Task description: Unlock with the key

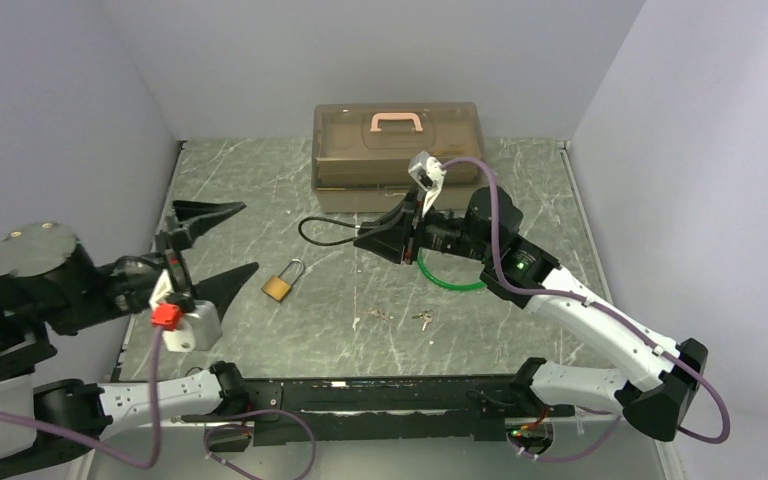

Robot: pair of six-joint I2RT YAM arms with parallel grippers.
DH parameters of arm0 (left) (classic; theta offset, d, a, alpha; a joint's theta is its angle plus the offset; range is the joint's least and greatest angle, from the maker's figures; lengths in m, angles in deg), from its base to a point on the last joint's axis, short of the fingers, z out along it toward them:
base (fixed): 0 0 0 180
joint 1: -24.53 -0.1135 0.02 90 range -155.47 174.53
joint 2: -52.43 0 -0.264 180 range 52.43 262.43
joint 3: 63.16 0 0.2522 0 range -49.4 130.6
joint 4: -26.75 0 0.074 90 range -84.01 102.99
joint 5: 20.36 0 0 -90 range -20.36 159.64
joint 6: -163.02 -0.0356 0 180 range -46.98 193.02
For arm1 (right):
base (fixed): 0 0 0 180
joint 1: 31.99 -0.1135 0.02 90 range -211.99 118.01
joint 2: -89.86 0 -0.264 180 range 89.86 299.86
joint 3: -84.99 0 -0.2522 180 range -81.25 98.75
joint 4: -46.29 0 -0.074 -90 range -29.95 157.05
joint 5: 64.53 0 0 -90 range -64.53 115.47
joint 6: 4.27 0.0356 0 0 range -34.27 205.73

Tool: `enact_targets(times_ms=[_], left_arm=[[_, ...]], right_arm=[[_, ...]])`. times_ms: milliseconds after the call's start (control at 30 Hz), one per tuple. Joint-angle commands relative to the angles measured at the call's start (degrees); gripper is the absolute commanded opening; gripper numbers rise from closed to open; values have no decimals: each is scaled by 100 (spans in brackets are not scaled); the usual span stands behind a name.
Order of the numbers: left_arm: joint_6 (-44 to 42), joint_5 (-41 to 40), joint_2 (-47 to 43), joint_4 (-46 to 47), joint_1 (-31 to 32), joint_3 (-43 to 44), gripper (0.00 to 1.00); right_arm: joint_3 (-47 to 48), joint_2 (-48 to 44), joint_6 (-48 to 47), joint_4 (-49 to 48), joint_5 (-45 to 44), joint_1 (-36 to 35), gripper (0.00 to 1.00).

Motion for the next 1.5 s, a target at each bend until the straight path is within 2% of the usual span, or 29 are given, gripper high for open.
enact_targets(times_ms=[0,133,267,367,467,533,700,833,933,1033,1200,1467], left_arm=[[963,57,575,-202,-5,383,89],[1525,268,820,-233,-16,293,93],[1886,778,1142,-393,-214,350,90],[1999,1515,1475,-631,-741,734,73],[2077,2271,1892,-1087,-1387,1351,45],[2059,2658,2110,-1447,-1614,1673,38],[2006,3384,2408,-2159,-1811,2070,42],[1982,3734,2243,-2180,-1826,1576,53],[1957,3732,2233,-2124,-1874,1387,55],[2007,3766,2228,-1821,-1967,1339,50],[2167,3737,2076,-1231,-2029,1184,34],[2054,4024,2050,-1475,-2031,950,15]], right_arm=[[718,104,-672,406,304,-149,0],[1067,287,-1209,889,303,-462,0],[1426,423,-1934,1430,66,-900,0],[1517,413,-2278,1598,-37,-1061,0],[1543,343,-2412,1681,-89,-1082,0],[1555,315,-2497,1715,-82,-1104,0],[1724,327,-2722,1906,-104,-1171,0],[1834,351,-2880,1966,-99,-1246,0],[1924,352,-2991,2001,-93,-1315,0],[2059,398,-3101,2088,-85,-1379,0],[2124,418,-3162,2087,-62,-1453,0],[1843,279,-3086,1585,-88,-1481,0]])
